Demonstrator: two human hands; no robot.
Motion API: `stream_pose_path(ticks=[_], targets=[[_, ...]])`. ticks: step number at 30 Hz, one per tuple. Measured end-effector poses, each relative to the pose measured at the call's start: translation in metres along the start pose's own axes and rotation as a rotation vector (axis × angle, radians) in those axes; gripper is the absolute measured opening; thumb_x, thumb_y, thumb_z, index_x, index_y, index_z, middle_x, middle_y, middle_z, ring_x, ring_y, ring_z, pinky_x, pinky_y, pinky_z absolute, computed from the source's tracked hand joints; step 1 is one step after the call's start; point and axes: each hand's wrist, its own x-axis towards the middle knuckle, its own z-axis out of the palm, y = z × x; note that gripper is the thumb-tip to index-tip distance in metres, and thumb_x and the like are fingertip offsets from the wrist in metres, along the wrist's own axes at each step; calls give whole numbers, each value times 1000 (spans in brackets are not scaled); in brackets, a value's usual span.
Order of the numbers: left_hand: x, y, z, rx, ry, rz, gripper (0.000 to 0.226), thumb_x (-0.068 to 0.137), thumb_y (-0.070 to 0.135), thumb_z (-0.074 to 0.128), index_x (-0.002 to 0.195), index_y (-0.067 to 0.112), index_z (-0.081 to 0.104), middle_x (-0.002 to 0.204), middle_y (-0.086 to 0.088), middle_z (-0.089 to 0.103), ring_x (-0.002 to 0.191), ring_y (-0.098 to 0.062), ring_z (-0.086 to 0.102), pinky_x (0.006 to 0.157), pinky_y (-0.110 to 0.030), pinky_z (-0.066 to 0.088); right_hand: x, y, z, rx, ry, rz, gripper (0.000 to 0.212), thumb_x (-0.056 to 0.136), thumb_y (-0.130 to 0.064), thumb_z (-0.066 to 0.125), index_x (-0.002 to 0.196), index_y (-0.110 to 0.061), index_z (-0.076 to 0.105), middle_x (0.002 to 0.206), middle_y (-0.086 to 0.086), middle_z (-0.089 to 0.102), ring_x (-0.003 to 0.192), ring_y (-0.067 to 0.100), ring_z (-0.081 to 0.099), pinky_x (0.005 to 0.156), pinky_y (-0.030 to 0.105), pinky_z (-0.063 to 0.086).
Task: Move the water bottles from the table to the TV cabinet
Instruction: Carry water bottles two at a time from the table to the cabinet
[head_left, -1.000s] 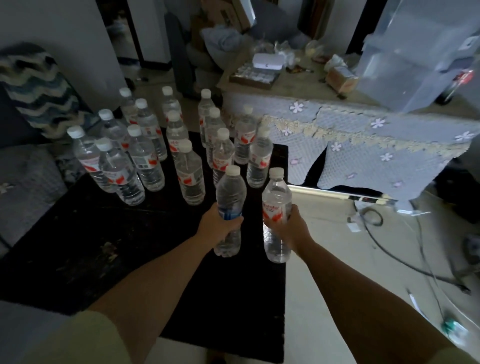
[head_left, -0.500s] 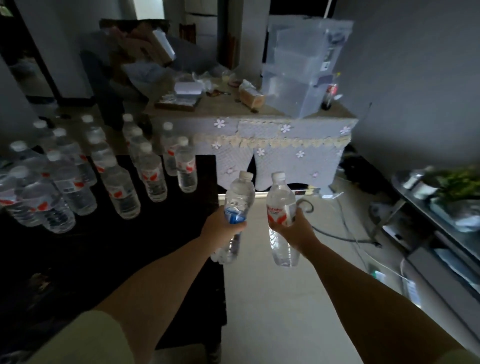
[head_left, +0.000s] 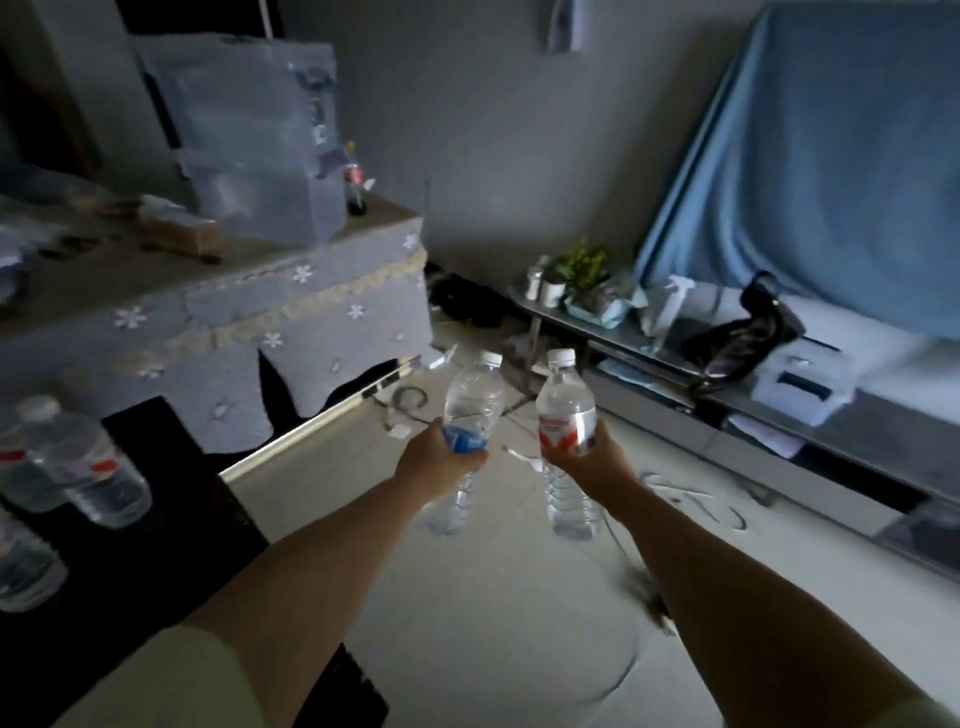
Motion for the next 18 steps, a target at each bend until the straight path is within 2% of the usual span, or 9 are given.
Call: stream_pose_path(ticks=[4, 8, 10, 13, 18], targets=[[4, 37, 35, -12, -134, 61, 47, 63, 45, 79, 101, 29, 54, 95, 6, 63, 84, -14, 60, 72, -26, 46, -33, 14, -39, 57, 148, 95, 64, 71, -38, 82, 122, -17, 50, 109, 3, 66, 97, 22, 63, 87, 41, 52], [-6, 76, 86, 37, -284, 163, 49, 60, 50, 77, 98, 30, 55, 92, 7, 63, 81, -13, 60, 70, -25, 45, -74, 38, -90, 71, 302, 199, 65, 73, -36, 81, 125, -15, 49, 113, 4, 65, 99, 22, 62, 88, 39, 51], [-16, 94, 113, 39, -363, 198, 49, 59, 50, 78, 99, 28, 58, 93, 6, 65, 80, -12, 60, 68, -24, 45, -94, 51, -117, 75, 355, 252, 64, 73, -35, 81, 124, -13, 50, 112, 6, 66, 101, 24, 63, 93, 43, 52], [-36, 126, 159, 52, -476, 274, 47, 62, 47, 79, 100, 27, 58, 94, 6, 66, 82, -14, 61, 70, -24, 44, -127, 75, -163, 91, 465, 327, 60, 74, -34, 81, 121, -10, 53, 109, 9, 67, 99, 27, 64, 93, 48, 52], [-81, 178, 238, 39, -634, 357, 49, 64, 45, 80, 104, 28, 58, 97, 6, 66, 84, -14, 61, 66, -23, 45, -185, 119, -234, 73, 624, 413, 63, 74, -38, 81, 121, -11, 49, 107, 8, 65, 97, 25, 64, 89, 44, 53]])
